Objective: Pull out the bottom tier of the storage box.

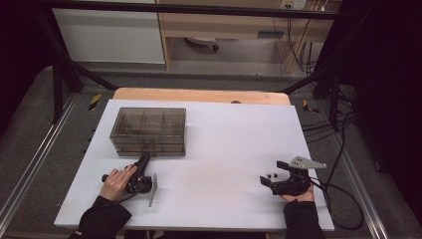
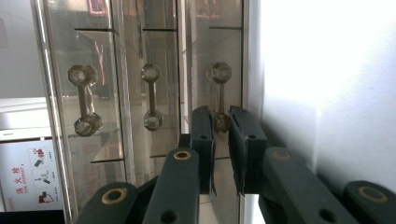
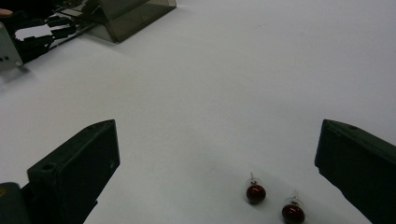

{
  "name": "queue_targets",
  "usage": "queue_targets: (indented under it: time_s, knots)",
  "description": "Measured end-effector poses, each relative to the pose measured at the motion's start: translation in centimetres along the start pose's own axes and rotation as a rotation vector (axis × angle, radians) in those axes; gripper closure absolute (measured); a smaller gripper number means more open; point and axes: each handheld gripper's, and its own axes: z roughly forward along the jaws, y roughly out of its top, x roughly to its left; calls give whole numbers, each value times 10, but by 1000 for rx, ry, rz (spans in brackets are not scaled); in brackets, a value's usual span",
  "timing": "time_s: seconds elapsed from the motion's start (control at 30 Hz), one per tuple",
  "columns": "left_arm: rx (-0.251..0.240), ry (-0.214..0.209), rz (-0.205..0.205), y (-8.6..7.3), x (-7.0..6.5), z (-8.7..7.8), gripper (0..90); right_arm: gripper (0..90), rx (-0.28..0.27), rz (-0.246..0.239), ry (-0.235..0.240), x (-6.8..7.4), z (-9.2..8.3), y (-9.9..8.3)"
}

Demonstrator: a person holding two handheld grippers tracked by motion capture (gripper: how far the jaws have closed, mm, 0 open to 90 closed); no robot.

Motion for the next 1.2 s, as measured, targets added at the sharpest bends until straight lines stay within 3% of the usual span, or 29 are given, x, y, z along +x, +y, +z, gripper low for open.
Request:
queue_targets:
  time_s: [0.43,0.57,0.7,0.8,1.2]
  knots:
    - [-1,-39,-48,0,3,-3,784,5,1,-3,2,0,0,0]
    - [-12,-36,-41,0,6,-5,732,4,2,-6,2,0,1,0]
    - [-19,-47,-63,-2,12,-3,612,4,-1,-8,1,0,1,-1]
    - [-26,-60,-75,-3,14,-1,588,4,-1,-10,0,0,1,0]
    - [-22,-116,-77,-5,17,5,639,4,0,-9,1,0,1,0]
